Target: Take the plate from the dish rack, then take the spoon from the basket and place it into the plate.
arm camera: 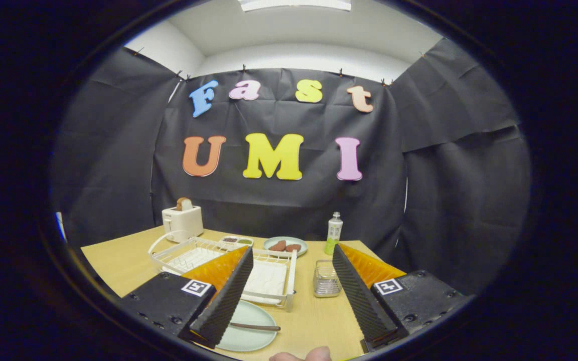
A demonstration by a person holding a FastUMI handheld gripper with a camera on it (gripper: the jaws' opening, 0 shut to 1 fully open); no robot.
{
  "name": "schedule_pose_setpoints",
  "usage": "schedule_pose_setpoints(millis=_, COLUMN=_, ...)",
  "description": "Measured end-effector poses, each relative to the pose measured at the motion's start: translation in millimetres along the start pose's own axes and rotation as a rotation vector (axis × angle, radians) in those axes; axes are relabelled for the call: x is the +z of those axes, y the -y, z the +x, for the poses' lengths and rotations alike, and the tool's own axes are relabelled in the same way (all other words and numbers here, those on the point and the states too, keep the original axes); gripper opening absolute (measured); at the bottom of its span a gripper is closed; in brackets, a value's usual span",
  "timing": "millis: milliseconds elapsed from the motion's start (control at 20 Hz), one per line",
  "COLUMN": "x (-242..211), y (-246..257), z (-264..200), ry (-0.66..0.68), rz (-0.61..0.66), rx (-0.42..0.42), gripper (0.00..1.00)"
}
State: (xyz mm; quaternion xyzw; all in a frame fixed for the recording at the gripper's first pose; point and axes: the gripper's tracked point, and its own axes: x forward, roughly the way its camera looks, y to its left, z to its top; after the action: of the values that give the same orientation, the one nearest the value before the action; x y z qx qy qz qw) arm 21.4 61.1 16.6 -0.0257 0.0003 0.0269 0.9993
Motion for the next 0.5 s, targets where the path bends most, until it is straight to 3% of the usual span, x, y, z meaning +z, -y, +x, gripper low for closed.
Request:
schedule_pose_setpoints(millis=350, x=-16.2, y=-26.4, z=-51.6, ry=0.005, rz=0.088, rx=0.032, gripper=1.0)
schedule_pose_setpoints(millis=500, x=-24.3, y=-30.8, z=-56.4, ry=-0.002, rz=0.063, rx=0.033, gripper=1.0)
